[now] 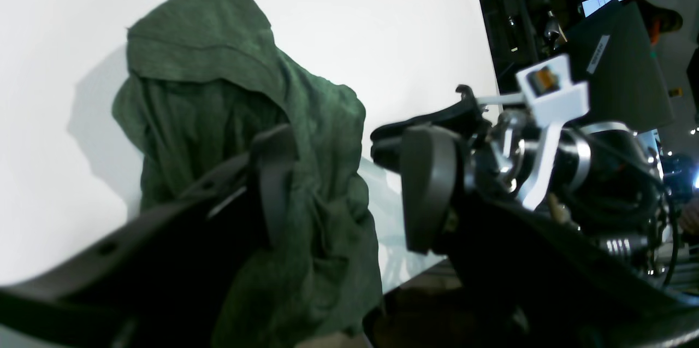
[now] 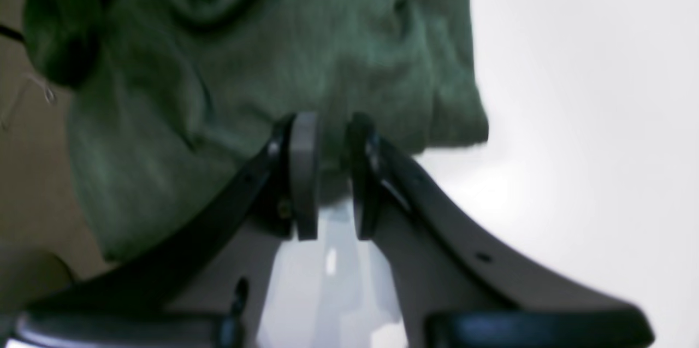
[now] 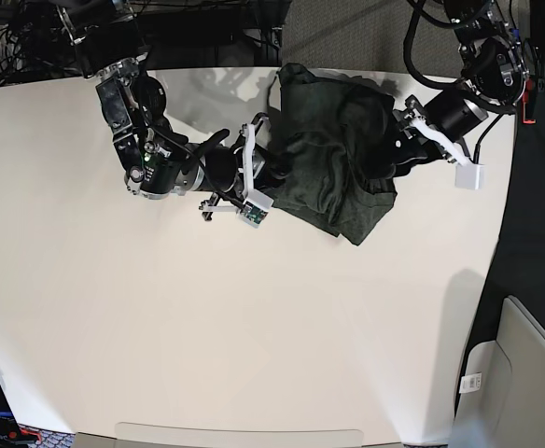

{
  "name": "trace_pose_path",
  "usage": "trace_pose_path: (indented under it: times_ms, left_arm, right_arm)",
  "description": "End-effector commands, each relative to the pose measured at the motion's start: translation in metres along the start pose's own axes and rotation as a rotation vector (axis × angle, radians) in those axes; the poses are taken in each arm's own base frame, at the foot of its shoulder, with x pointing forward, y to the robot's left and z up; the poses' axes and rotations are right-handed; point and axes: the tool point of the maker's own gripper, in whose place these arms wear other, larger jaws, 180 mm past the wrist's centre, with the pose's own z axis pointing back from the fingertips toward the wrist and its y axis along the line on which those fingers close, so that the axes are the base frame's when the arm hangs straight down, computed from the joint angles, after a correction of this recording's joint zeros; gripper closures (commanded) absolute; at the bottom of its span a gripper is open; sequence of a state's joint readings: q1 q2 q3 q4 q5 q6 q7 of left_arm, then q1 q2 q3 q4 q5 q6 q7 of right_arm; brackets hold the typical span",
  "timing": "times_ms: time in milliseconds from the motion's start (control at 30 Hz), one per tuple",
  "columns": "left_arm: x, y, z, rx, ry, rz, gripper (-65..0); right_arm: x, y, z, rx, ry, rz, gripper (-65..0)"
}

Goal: Fold the T-shirt properly
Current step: 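Grip opposite ends of the green bundle with both grippers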

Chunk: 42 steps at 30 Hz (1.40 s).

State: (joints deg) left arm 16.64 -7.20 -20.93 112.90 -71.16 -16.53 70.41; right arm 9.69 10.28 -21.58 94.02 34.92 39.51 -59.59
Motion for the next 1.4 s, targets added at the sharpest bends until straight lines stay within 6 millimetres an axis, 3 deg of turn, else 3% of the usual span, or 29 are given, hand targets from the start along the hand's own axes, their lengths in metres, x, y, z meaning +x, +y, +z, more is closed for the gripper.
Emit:
trace_pose_path:
  times_ms: [0, 100, 300, 533, 733, 967, 1067, 1233, 1367]
  left_arm:
    - [0.001, -0.010, 0.001, -0.040, 0.008, 0.001, -31.7]
    - [-0.002, -0.011, 0.001, -0.041, 0.027, 0.001, -31.7]
    - [-0.019, -0.032, -0.013, -0.119, 0.097, -0.005, -31.6]
    - [-0.029, -0.025, -0.007, -0.096, 0.152, -0.025, -31.6]
    - [-0.021, -0.039, -0.002, -0.160, 0.123, -0.019, -31.6]
    - [-0.022, -0.046, -0.003, -0.194, 0.123, -0.007, -31.3]
    - [-0.023, -0.046, -0.003, -0.196, 0.128, -0.006, -25.9]
    - [-0.037, -0.049, -0.009, -0.210, 0.184, -0.001, -14.4]
    - [-0.046, -0.045, -0.012, -0.209, 0.212, 0.024, -13.4]
  right_arm:
    - [0.014, -0.006, 0.008, -0.010, -0.047, 0.022, -8.7]
    - [0.016, -0.005, 0.007, -0.008, -0.053, 0.022, -8.7]
    - [0.036, 0.002, -0.003, 0.018, -0.128, 0.005, -8.6]
    - [0.058, 0.013, -0.017, 0.054, -0.176, -0.009, -8.6]
    - [0.054, 0.015, -0.039, 0.071, -0.142, -0.055, -8.6]
    - [0.049, 0.012, -0.055, -0.012, -0.054, 0.011, -8.5]
    - [0.044, 0.012, -0.061, -0.008, -0.033, 0.000, -8.2]
    - [0.044, 0.007, -0.065, -0.006, -0.023, -0.011, -1.6]
    - [0.047, 0.004, -0.064, -0.011, -0.024, -0.002, -1.6]
